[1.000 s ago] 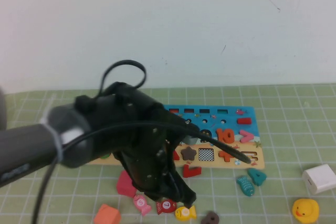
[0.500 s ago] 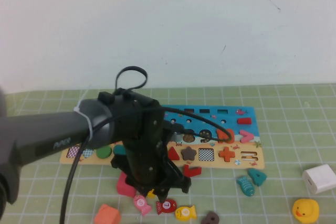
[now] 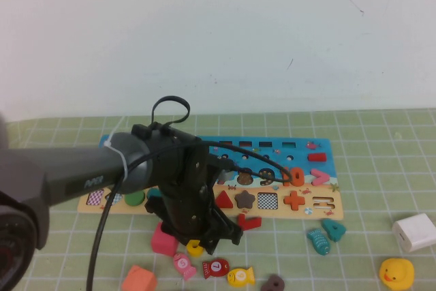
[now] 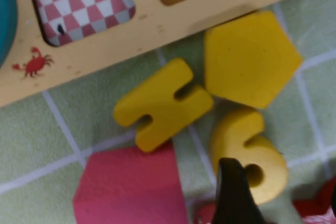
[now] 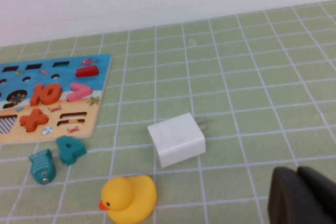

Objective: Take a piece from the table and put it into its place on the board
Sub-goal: Pick up the "number 6", then place the "number 6" into the hole of the number 6

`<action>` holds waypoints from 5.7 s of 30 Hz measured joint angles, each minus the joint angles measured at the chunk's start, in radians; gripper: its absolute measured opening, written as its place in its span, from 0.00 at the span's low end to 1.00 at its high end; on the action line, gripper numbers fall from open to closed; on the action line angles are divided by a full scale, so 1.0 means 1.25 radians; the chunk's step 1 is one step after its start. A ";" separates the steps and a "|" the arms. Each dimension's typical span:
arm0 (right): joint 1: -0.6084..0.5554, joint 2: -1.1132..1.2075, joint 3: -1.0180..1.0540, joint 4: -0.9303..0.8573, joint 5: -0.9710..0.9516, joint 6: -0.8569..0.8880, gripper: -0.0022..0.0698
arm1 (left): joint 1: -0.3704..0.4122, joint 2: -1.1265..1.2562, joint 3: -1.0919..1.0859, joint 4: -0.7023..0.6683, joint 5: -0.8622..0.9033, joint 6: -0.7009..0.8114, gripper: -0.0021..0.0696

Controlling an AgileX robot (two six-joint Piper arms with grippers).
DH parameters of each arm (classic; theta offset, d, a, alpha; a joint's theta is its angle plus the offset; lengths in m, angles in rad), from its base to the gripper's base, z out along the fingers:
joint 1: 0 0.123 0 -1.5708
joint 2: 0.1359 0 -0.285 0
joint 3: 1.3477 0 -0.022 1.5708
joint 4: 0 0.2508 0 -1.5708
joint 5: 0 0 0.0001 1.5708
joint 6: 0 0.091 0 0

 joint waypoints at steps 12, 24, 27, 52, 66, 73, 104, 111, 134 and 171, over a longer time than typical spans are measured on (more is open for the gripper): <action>0.000 0.000 0.000 0.000 0.000 0.001 0.03 | 0.006 0.019 0.000 0.082 -0.007 -0.046 0.53; 0.000 0.000 0.000 0.000 0.000 0.001 0.03 | 0.006 0.042 0.000 0.079 -0.014 -0.048 0.53; 0.000 0.000 0.000 0.000 0.000 0.001 0.03 | 0.006 0.042 -0.001 0.077 -0.012 -0.048 0.53; 0.000 0.000 0.000 0.000 0.000 0.001 0.03 | 0.042 0.104 -0.439 0.092 0.302 0.027 0.40; 0.000 0.000 0.000 0.000 0.000 0.001 0.03 | 0.056 0.229 -0.495 0.083 0.248 0.034 0.40; 0.000 0.000 0.000 0.000 0.000 0.001 0.03 | 0.066 0.252 -0.495 0.078 0.200 0.034 0.40; 0.000 0.000 0.000 0.000 0.000 0.001 0.03 | 0.093 0.256 -0.495 0.024 0.166 0.073 0.41; 0.000 0.000 0.000 0.000 0.000 0.001 0.03 | 0.093 0.256 -0.495 0.029 0.166 0.058 0.47; 0.000 0.000 0.000 0.000 0.000 0.001 0.03 | 0.094 0.256 -0.495 0.035 0.141 0.029 0.45; 0.000 0.000 0.000 0.000 0.000 0.001 0.03 | 0.094 0.284 -0.530 -0.102 0.113 0.102 0.03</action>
